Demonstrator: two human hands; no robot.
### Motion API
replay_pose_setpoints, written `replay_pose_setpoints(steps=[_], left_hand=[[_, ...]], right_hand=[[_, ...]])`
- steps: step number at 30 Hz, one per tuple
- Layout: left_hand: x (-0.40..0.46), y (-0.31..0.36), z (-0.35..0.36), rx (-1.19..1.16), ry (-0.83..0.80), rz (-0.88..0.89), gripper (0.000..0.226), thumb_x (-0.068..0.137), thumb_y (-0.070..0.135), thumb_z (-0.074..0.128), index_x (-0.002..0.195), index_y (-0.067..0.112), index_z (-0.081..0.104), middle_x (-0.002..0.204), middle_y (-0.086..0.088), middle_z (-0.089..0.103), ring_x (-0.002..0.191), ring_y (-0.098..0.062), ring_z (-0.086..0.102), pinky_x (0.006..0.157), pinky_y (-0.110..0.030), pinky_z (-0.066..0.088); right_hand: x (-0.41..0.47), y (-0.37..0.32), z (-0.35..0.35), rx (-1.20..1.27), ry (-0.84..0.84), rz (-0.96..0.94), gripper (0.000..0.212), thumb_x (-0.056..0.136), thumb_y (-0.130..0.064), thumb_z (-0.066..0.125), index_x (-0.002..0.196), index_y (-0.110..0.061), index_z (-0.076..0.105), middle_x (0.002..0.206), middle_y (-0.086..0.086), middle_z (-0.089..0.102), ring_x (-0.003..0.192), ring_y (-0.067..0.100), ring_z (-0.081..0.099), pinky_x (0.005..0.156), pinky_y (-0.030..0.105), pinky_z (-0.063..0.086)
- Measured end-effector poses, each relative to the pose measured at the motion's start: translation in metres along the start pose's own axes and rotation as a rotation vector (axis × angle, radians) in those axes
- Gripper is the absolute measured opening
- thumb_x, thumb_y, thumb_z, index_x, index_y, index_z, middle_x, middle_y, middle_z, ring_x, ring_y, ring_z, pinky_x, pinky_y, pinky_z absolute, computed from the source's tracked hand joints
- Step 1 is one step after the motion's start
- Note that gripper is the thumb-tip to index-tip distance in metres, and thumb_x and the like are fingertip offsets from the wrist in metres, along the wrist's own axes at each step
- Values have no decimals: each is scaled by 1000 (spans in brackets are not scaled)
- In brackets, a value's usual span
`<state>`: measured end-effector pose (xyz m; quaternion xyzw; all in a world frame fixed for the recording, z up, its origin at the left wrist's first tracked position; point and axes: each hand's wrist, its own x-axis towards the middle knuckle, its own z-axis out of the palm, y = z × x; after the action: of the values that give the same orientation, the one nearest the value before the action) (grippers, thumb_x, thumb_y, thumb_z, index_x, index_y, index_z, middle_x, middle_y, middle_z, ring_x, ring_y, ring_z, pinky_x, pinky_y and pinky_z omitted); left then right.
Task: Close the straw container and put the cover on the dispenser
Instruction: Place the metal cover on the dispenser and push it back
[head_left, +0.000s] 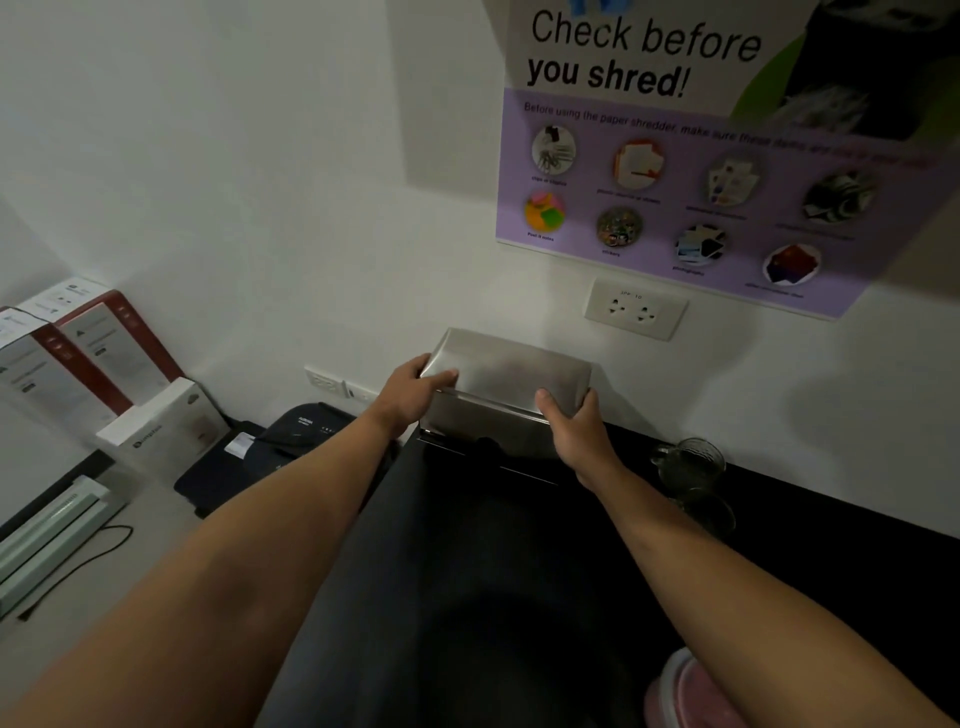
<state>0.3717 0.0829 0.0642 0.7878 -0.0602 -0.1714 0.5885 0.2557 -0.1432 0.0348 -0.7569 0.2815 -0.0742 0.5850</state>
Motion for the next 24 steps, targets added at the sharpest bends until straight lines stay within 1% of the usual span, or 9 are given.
replay_pose_setpoints(steps=[3, 7, 9, 12, 14, 16, 19, 22, 24], left_hand=[[2, -1, 0, -37, -9, -23, 34, 99, 16, 70, 132, 6, 69, 106, -8, 76, 95, -25, 72, 77, -27, 56], [1, -2, -1, 30, 7, -18, 33, 99, 23, 71, 129, 9, 70, 105, -5, 78, 92, -23, 74, 58, -7, 52], [1, -3, -2, 90, 17, -24, 45, 97, 32, 73, 133, 7, 67, 118, -11, 78, 100, -21, 75, 69, -9, 51], [-5, -7, -5, 142, 74, -29, 72, 96, 38, 75, 155, 7, 47, 144, -15, 63, 118, -18, 66, 94, -22, 44], [-13, -10, -8, 174, 114, -18, 75, 96, 37, 75, 159, 11, 43, 157, -18, 51, 136, -28, 56, 106, -33, 43], [-23, -10, -9, 193, 133, -14, 74, 96, 38, 75, 159, 15, 44, 160, -17, 47, 140, -33, 53, 112, -44, 46], [-44, -5, -11, 222, 142, 10, 69, 96, 40, 74, 156, 20, 47, 161, -13, 48, 143, -33, 49, 106, -42, 47], [-70, 5, -8, 283, 144, 43, 61, 96, 43, 73, 151, 24, 53, 156, -11, 54, 145, -29, 48, 94, -38, 52], [-88, 11, -2, 337, 136, 58, 55, 96, 43, 72, 147, 26, 57, 151, -12, 59, 144, -28, 51, 97, -39, 53]], right_hand=[[1, 1, 1, -17, -3, 9, 96, 90, -61, 68, 160, -12, 25, 152, 10, 53, 135, 30, 55, 114, 42, 43], [0, 1, -2, -29, -1, 24, 100, 87, -63, 70, 159, -11, 26, 154, 10, 51, 139, 32, 52, 115, 42, 42], [-3, 1, -8, -44, -19, 36, 110, 84, -67, 71, 163, -10, 19, 162, 10, 42, 148, 32, 43, 119, 40, 36], [-9, -1, -24, -133, -47, 19, 119, 83, -70, 70, 166, -11, 9, 172, 11, 25, 156, 29, 30, 119, 37, 27], [-14, -5, -40, -210, -38, -34, 112, 85, -69, 69, 166, -12, 17, 172, 11, 24, 156, 29, 29, 119, 39, 27], [-21, -11, -58, -265, -42, -101, 102, 87, -67, 68, 164, -14, 27, 170, 10, 30, 154, 29, 34, 116, 37, 30], [-34, -21, -82, -337, -90, -199, 91, 90, -65, 66, 160, -14, 38, 167, 6, 38, 149, 27, 42, 107, 31, 31], [-53, -31, -105, -378, -160, -268, 82, 92, -60, 66, 157, -14, 45, 165, 3, 41, 148, 24, 45, 109, 31, 34], [-66, -34, -120, -384, -222, -310, 73, 94, -55, 67, 155, -17, 48, 163, 2, 45, 146, 22, 47, 109, 31, 36]])
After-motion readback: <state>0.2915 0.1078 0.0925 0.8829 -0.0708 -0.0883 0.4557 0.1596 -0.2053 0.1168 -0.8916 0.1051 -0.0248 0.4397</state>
